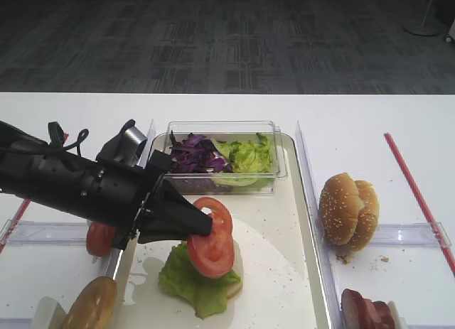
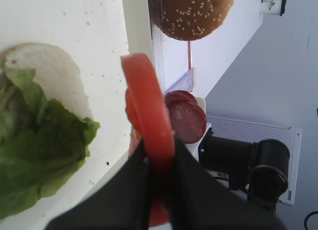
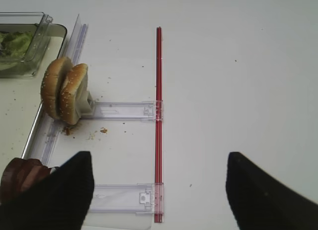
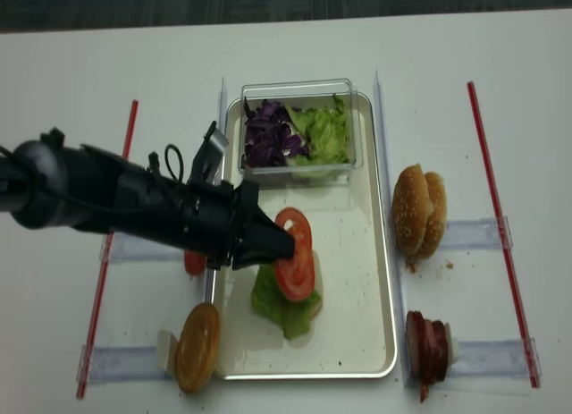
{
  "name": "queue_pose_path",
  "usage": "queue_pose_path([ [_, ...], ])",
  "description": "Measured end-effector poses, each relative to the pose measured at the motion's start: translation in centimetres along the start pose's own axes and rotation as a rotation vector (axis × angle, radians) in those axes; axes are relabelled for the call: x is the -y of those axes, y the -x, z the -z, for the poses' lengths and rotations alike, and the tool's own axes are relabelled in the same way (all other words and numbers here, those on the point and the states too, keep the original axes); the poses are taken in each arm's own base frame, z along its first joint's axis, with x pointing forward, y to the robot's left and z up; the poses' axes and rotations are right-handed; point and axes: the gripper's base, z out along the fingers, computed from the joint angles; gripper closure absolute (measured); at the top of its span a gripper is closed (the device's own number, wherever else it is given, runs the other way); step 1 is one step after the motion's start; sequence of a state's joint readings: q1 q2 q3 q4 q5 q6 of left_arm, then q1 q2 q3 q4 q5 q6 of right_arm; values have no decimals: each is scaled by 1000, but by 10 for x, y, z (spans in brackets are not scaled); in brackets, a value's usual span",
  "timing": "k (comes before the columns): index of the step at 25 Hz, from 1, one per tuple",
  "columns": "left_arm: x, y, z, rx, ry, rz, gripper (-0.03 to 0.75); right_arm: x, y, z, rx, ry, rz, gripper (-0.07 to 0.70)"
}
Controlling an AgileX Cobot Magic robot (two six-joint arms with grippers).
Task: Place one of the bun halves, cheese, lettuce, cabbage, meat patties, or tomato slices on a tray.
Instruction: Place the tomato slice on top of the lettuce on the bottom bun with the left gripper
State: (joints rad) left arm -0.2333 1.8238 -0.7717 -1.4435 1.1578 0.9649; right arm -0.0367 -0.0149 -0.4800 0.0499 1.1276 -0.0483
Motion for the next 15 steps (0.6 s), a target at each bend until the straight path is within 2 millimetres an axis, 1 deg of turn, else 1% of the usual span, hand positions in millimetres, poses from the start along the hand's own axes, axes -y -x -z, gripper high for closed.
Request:
queue_pose_path([
  [11, -18, 0, -11, -36, 12, 42, 674, 0, 0, 0, 2, 0, 0, 61],
  [15, -22, 0, -13, -39, 11, 41, 674, 0, 0, 0, 2, 0, 0, 61],
])
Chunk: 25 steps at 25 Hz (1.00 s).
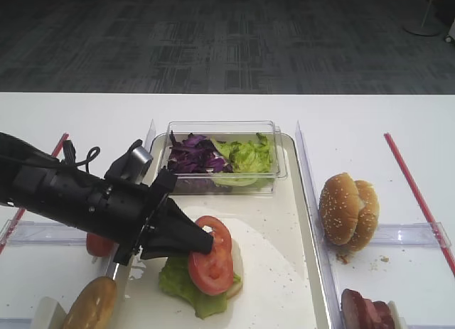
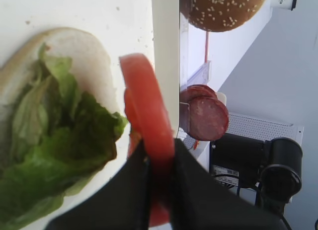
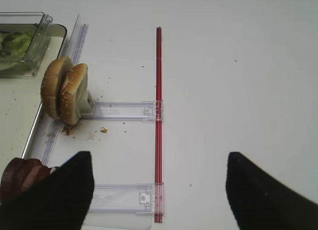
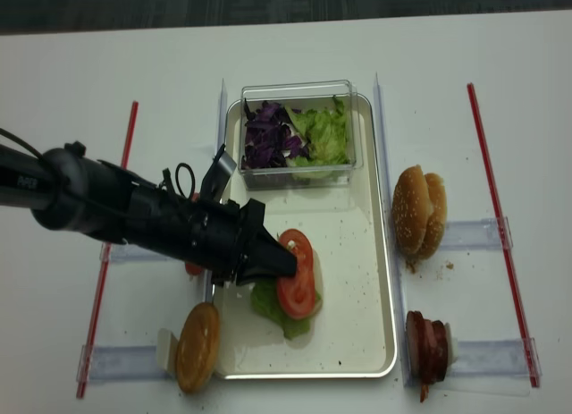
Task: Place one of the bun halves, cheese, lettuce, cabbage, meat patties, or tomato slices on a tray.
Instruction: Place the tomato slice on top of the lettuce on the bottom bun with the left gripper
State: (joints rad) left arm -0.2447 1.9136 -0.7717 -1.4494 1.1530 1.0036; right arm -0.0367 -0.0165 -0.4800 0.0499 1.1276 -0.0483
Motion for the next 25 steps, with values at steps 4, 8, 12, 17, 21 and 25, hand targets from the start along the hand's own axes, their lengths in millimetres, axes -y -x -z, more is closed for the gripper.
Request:
queue_pose_path([
  [4, 0, 0, 0, 0, 0, 0, 674, 0, 0, 0, 0, 0, 0, 61],
  [8, 0, 0, 0, 1, -1, -2, 674, 0, 0, 0, 0, 0, -2, 61],
  [12, 0, 0, 0, 1, -1, -4, 674, 0, 0, 0, 0, 0, -2, 61],
  [17, 0, 0, 0, 1, -1, -23, 674, 0, 0, 0, 0, 0, -2, 61],
  [21, 0, 0, 0, 1, -1, -27, 674, 0, 0, 0, 0, 0, -2, 61],
  [25, -8, 0, -4, -11, 3, 1, 674, 0, 0, 0, 0, 0, -2, 61],
])
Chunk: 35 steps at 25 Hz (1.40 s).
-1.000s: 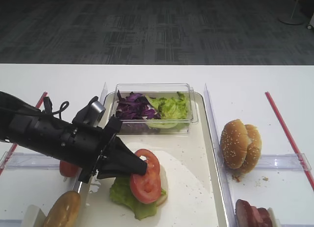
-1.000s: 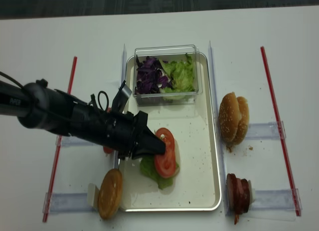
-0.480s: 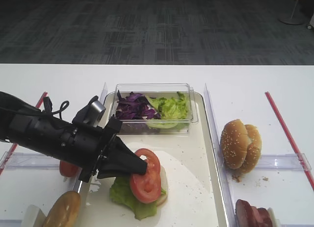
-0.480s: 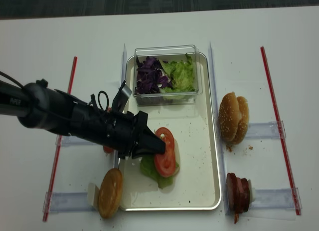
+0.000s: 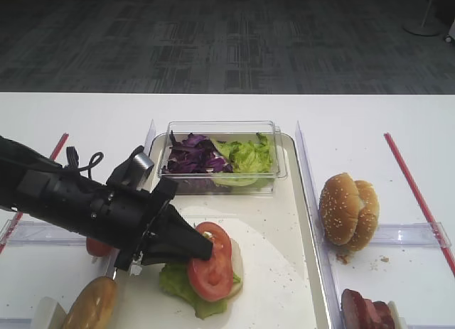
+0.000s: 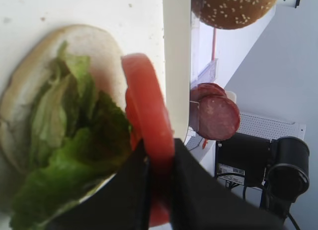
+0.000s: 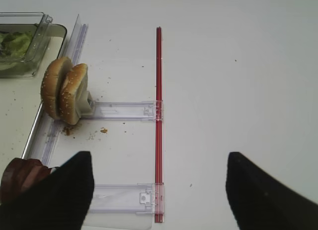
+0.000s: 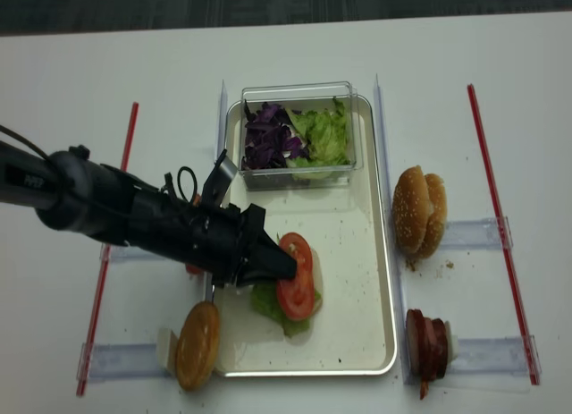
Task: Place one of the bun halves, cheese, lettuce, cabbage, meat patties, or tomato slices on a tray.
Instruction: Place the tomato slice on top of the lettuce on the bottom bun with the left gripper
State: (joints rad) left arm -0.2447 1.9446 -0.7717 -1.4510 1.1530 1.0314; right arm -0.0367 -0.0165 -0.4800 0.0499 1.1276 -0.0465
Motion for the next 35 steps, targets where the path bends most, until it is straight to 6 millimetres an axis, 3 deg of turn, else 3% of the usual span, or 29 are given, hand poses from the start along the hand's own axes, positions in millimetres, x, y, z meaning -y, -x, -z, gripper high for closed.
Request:
queue_pose_path([
  [35, -5, 3, -3, 22, -18, 27, 672, 0, 0, 0, 0, 0, 0, 61],
])
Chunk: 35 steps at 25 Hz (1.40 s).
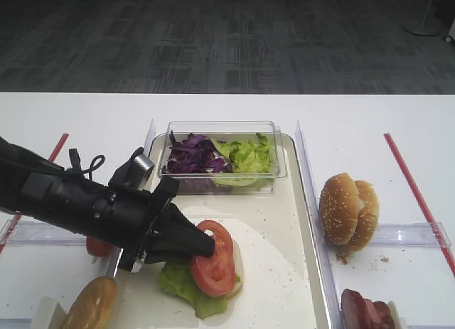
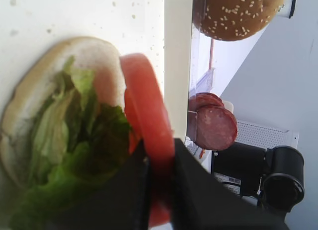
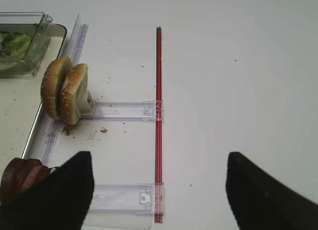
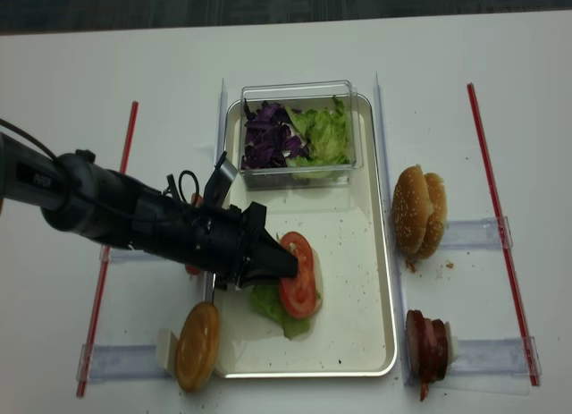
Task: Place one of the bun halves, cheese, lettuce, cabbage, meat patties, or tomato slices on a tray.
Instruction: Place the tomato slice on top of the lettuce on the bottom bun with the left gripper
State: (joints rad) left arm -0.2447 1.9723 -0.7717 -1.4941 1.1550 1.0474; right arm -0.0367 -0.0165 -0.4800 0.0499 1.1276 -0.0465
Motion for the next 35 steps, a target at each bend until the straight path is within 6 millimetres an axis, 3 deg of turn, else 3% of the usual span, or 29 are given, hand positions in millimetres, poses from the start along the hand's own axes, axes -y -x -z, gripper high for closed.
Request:
queue_pose_path([
  [19, -1, 2, 5, 13, -9, -21, 409, 0, 0, 0, 0, 0, 0, 61],
  [35, -2, 3, 7, 21, -13, -17, 393, 0, 0, 0, 0, 0, 0, 61],
])
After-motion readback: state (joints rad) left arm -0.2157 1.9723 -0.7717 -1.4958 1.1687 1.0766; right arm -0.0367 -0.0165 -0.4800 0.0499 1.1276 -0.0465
